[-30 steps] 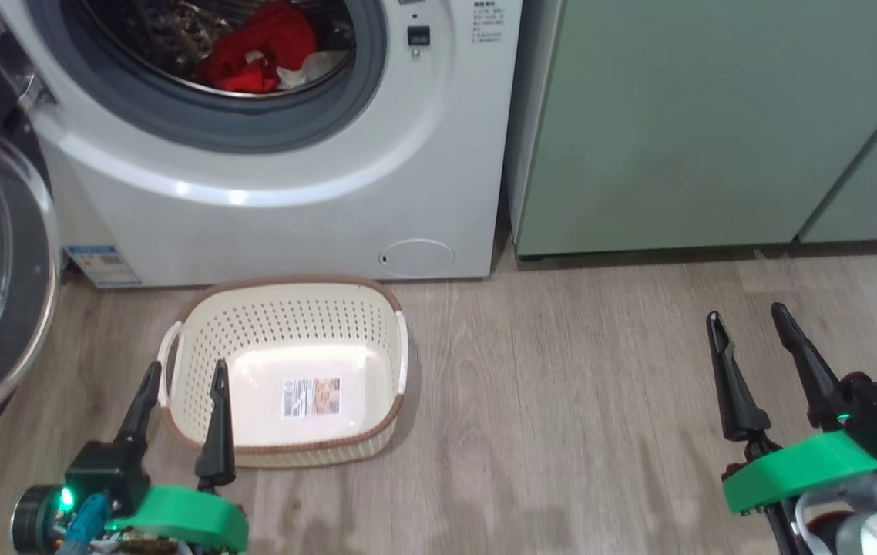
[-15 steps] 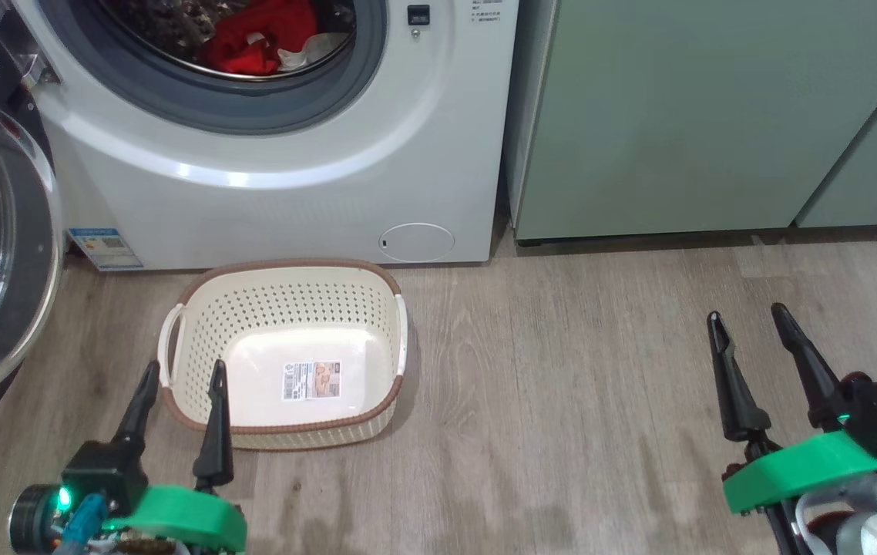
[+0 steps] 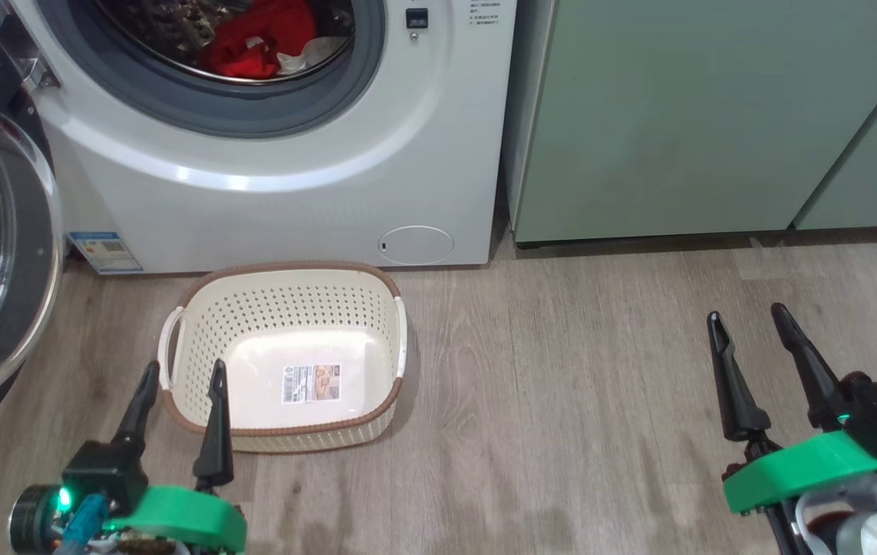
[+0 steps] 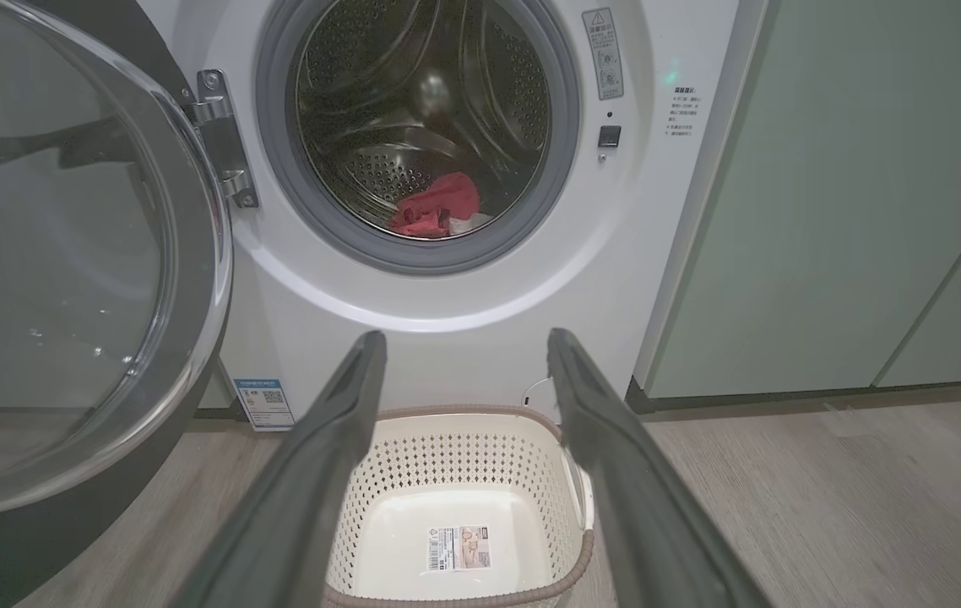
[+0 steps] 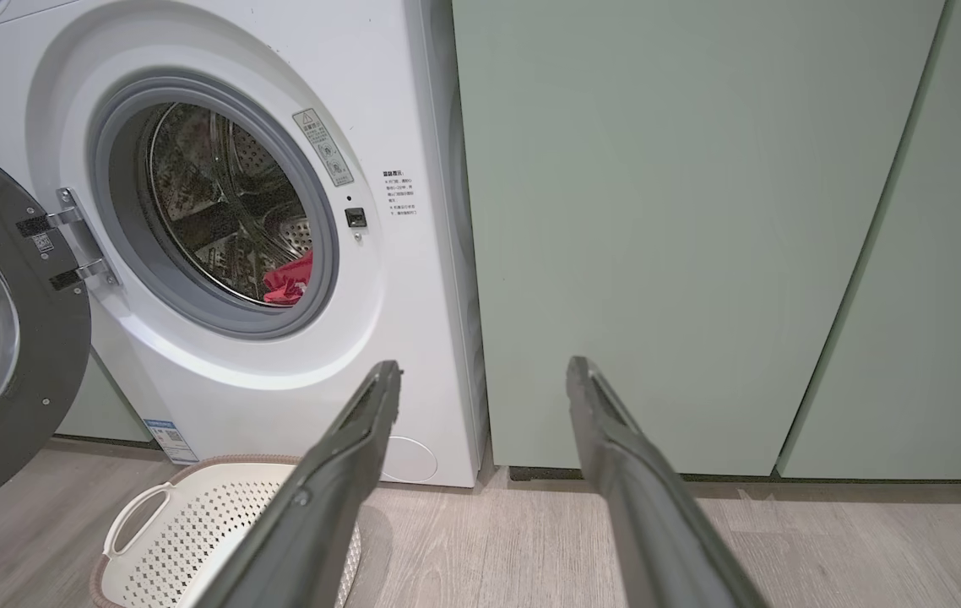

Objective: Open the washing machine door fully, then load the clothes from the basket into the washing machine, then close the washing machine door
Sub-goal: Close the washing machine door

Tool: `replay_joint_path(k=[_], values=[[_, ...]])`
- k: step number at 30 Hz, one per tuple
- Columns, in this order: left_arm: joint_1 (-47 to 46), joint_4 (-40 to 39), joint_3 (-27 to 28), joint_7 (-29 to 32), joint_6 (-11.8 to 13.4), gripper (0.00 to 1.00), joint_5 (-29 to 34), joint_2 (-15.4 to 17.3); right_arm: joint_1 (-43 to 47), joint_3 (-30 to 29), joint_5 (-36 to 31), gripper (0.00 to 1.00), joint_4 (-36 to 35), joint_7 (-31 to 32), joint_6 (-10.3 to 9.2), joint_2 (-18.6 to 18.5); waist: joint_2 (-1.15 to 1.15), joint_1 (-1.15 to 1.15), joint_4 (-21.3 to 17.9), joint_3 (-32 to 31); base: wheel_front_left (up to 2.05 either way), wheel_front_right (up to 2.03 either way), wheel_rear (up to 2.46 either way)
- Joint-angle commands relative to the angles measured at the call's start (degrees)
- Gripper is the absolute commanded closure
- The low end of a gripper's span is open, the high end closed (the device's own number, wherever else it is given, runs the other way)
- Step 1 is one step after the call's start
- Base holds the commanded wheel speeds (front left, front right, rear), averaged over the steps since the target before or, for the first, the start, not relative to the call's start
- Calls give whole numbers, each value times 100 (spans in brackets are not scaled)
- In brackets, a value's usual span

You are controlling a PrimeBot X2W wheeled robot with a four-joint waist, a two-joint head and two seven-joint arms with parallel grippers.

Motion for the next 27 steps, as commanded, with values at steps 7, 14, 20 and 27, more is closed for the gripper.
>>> replay_joint_path(k=[7,14,20,27], values=[[-264,-140,178,-69,63,0,-2,79,-120,118,-15,0,-242,9,0,-30,0,0,37,12,0,0,0],[-329,-128,160,-72,62,0,-23,43,-148,109,-13,0,-279,5,0,-30,0,0,260,28,0,0,0],[-420,-235,210,-75,96,0,-45,3,-278,217,-1,0,-303,-49,0,-30,0,0,851,107,0,0,0],[-340,-311,302,-77,184,0,-75,-54,-219,185,-26,0,-309,-34,0,-30,0,0,1802,14,0,0,0]])
